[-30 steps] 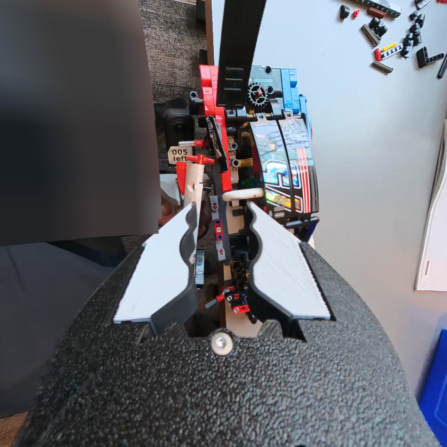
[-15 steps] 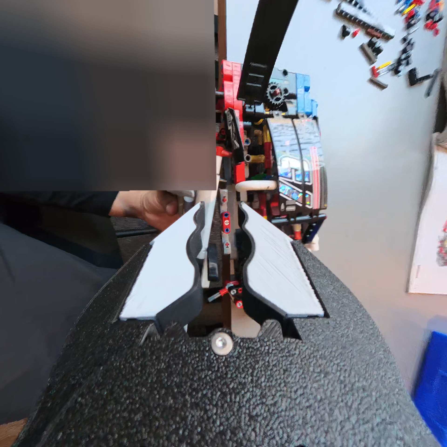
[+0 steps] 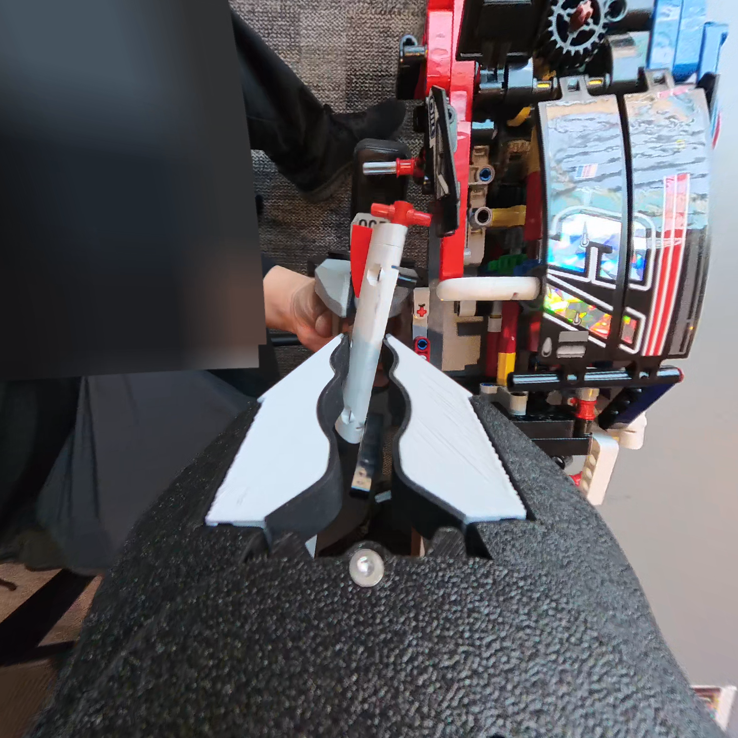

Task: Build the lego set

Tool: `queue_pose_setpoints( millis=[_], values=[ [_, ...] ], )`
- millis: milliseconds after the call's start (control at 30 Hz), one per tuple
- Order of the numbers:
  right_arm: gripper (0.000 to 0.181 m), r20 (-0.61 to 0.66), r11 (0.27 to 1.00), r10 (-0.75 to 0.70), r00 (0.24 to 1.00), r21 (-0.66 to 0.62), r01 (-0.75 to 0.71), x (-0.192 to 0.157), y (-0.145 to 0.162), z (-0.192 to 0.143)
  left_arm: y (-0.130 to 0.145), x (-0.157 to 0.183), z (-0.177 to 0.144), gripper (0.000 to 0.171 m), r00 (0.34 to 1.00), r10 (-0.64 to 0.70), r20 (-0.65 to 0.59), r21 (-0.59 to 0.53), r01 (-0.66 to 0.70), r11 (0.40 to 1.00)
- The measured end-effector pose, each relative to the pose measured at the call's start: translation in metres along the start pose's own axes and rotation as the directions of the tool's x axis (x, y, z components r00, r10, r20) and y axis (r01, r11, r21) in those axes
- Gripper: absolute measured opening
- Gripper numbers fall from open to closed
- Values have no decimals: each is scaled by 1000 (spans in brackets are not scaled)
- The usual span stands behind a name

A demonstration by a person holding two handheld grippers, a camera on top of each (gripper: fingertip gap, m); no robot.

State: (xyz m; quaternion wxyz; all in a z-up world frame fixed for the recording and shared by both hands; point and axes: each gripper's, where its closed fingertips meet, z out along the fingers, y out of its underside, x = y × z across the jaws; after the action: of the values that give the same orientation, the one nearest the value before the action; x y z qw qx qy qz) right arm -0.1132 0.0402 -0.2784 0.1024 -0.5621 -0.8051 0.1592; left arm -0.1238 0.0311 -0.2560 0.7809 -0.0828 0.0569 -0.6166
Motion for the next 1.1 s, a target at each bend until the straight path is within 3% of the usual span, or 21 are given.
queue_pose_setpoints(
  millis=[267,467,600,767,833,1100],
  values=[
    [5,41,1000,1,999,-8,-1,0,-2,2,6,-5,-8,16,1000,2,29,-146,2,989],
    [6,70,999,30,997,22,-32,-2,-8,1,6,-6,-12,15,999,-22,43,-187,30,982],
    [5,153,990,93,984,87,-107,-11,-18,-4,9,-2,-13,15,999,-23,22,-217,27,976],
    [6,187,977,181,965,74,-198,-8,-13,2,18,6,-6,16,1000,-25,-12,-267,21,963],
    [6,212,975,194,958,68,-212,-10,-13,3,18,7,-6,6,1000,-11,-18,-260,6,966],
    [6,193,981,183,964,24,-191,-7,-11,-1,13,5,-7,11,999,-51,-11,-233,47,971]
  ],
)
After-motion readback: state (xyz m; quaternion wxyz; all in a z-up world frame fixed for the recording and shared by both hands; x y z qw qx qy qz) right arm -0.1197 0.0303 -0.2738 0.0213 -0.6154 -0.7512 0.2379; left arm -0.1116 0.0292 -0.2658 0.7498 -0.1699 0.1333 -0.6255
